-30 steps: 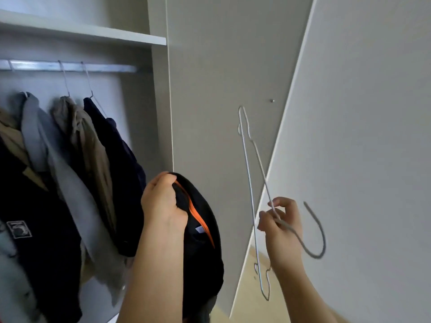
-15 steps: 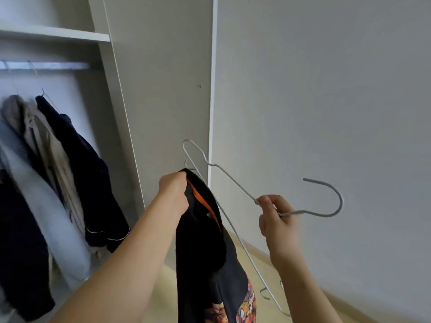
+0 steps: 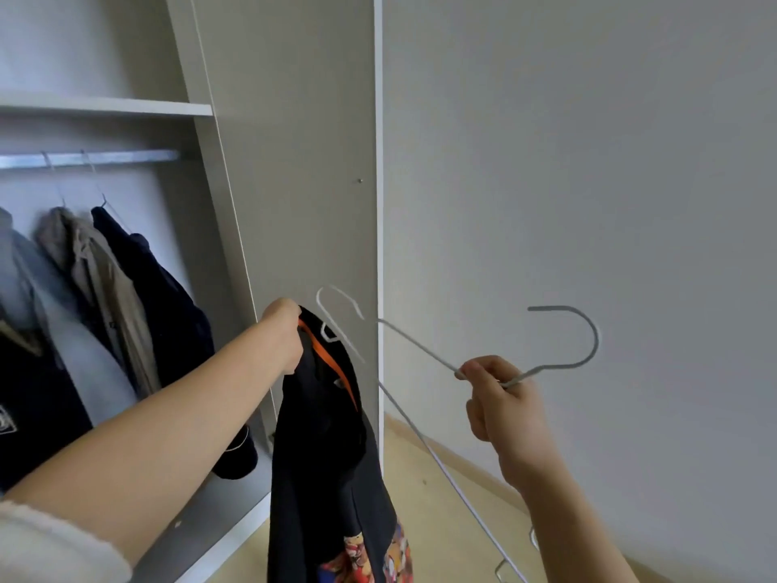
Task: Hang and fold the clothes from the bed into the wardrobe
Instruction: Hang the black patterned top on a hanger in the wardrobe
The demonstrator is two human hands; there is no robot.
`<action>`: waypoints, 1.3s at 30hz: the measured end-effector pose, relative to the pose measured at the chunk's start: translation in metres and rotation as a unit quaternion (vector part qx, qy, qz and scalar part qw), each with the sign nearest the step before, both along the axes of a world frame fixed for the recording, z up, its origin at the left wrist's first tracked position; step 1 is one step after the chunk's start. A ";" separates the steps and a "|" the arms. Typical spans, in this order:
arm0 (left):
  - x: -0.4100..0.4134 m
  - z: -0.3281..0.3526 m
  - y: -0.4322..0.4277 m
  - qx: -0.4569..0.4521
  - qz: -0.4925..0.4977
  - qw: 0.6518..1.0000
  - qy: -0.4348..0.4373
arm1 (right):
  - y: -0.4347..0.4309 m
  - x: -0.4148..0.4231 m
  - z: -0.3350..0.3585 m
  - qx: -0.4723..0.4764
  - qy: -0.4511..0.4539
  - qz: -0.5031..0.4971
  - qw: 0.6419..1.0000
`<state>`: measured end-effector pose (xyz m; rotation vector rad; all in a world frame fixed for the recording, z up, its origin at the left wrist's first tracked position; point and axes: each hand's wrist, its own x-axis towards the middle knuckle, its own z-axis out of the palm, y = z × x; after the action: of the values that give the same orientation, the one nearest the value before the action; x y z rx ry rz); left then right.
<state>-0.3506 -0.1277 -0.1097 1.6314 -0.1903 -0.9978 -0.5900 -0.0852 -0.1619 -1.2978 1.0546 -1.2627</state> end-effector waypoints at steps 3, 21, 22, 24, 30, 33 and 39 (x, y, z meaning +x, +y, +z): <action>0.002 0.003 0.002 -0.028 0.029 0.999 -0.035 | 0.004 0.010 -0.002 0.013 0.051 0.026 0.998; -0.035 -0.018 0.043 -0.188 -0.280 0.866 -0.369 | -0.003 0.065 0.001 0.026 0.085 0.042 0.995; -0.036 -0.018 0.047 -0.226 -0.298 0.874 -0.311 | -0.003 0.065 0.002 0.025 0.074 0.039 0.996; -0.033 -0.018 0.054 -0.267 -0.333 0.853 -0.302 | -0.002 0.063 0.006 0.012 0.065 0.038 0.997; -0.025 -0.026 0.060 -0.212 -0.172 0.544 -0.793 | -0.009 0.050 0.022 -0.028 0.063 0.033 0.997; -0.023 -0.024 0.056 -0.222 -0.163 0.485 -0.830 | -0.010 0.041 0.029 -0.043 0.041 0.039 0.997; -0.042 -0.031 0.051 -0.200 -0.233 0.603 -0.736 | -0.019 0.029 0.042 -0.113 0.248 -0.086 0.958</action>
<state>-0.3926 -0.0765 -0.1411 1.5704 -1.8810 0.3624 -0.5615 -0.1046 -0.1204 -1.7914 1.4287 -1.2408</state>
